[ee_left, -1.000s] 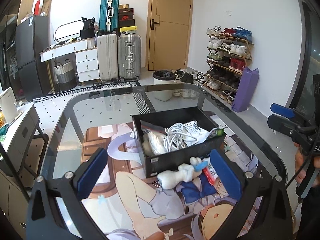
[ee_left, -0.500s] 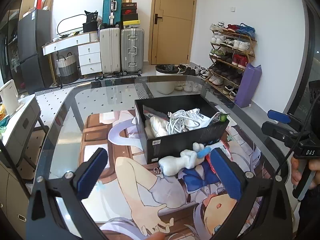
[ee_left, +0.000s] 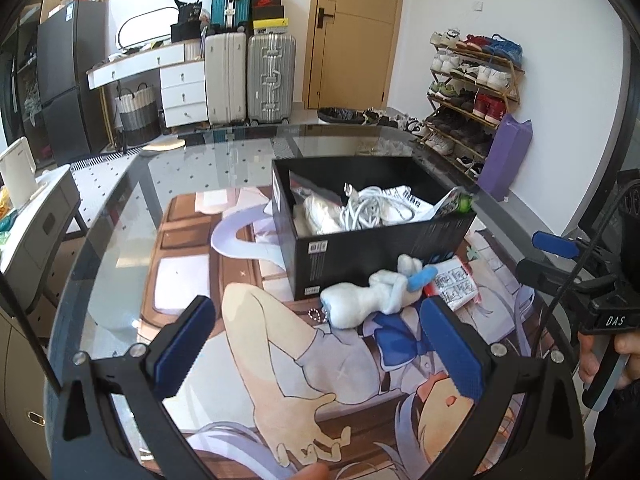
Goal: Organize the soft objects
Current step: 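Grasp the white-and-red printed packet with the right gripper, then grasp the white plush bunny toy with the left gripper, then carry the plush bunny with left gripper while right gripper carries printed packet over box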
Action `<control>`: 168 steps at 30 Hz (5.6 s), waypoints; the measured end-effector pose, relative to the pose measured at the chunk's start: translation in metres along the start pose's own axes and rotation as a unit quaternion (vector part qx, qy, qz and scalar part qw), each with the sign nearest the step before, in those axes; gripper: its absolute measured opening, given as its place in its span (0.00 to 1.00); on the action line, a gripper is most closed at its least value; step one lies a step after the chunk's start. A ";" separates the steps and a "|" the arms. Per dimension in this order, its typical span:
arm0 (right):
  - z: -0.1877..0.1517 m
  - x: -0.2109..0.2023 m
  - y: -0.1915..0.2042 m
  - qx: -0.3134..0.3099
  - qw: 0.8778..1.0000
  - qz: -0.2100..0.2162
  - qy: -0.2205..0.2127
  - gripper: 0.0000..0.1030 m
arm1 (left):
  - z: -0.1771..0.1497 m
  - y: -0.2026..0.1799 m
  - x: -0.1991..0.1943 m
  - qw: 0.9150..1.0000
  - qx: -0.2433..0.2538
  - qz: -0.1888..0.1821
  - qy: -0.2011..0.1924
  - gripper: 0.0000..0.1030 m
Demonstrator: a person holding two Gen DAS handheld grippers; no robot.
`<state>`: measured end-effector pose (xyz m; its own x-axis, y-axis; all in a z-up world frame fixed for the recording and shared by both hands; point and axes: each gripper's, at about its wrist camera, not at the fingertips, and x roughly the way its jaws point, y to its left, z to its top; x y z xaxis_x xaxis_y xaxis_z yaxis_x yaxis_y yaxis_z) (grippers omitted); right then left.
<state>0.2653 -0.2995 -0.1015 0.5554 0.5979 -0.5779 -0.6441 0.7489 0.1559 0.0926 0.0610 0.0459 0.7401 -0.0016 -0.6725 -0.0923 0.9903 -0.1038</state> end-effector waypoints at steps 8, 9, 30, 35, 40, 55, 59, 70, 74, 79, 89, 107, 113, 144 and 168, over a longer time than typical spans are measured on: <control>-0.006 0.033 0.001 0.004 0.999 -0.003 0.048 0.99 | -0.006 -0.006 0.022 1.000 0.006 0.007 0.024 1.00; -0.007 0.037 0.002 0.002 0.999 -0.004 0.054 0.99 | -0.006 -0.006 0.025 1.000 0.006 0.009 0.028 1.00; -0.010 0.107 0.022 -0.050 0.990 -0.022 0.128 0.99 | -0.006 -0.004 0.054 0.998 0.012 0.038 0.058 1.00; -0.011 0.117 0.028 -0.061 0.989 -0.024 0.136 0.99 | -0.005 0.000 0.056 0.997 0.009 0.038 0.059 1.00; -0.011 0.119 0.036 -0.064 0.989 -0.024 0.134 0.99 | -0.006 0.002 0.057 0.997 0.009 0.038 0.060 1.00; -0.020 0.101 0.040 -0.089 0.989 0.001 0.120 0.57 | -0.008 0.001 0.057 0.998 0.006 0.035 0.060 1.00; -0.023 0.089 0.036 -0.089 0.990 0.003 0.106 0.53 | -0.007 0.001 0.057 0.998 0.004 0.035 0.060 1.00; -0.026 0.055 0.024 -0.069 0.996 0.007 0.064 0.53 | -0.008 -0.003 0.058 0.998 0.000 0.020 0.065 1.00; -0.026 0.041 0.021 -0.050 0.998 0.015 0.035 0.53 | -0.008 -0.008 0.062 0.997 -0.004 0.013 0.069 1.00; -0.028 0.028 0.022 -0.037 0.999 0.032 0.006 0.53 | -0.006 -0.011 0.071 0.997 -0.012 0.003 0.081 1.00; -0.027 0.023 0.021 -0.038 0.999 0.033 0.002 0.53 | -0.001 -0.008 0.083 0.994 -0.051 -0.028 0.093 0.88; -0.025 0.024 0.027 -0.045 0.998 0.032 -0.001 0.53 | -0.016 -0.003 0.063 0.994 -0.041 -0.062 0.079 0.32; -0.023 0.023 0.029 -0.048 0.998 0.031 -0.001 0.53 | -0.015 -0.007 0.061 0.994 -0.038 -0.057 0.091 0.60; -0.021 0.019 0.027 -0.044 0.999 0.029 -0.004 0.53 | -0.008 -0.013 0.063 0.993 -0.040 -0.082 0.081 0.51; -0.003 -0.007 0.040 -0.062 0.994 0.048 -0.075 0.53 | 0.011 0.005 0.008 0.993 -0.056 -0.101 -0.005 0.51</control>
<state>0.2340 -0.2746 -0.0939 0.5549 0.7074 -0.4377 -0.7524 0.6513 0.0986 0.1058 0.0671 0.0481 0.7582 -0.1957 -0.6219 -0.0148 0.9485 -0.3165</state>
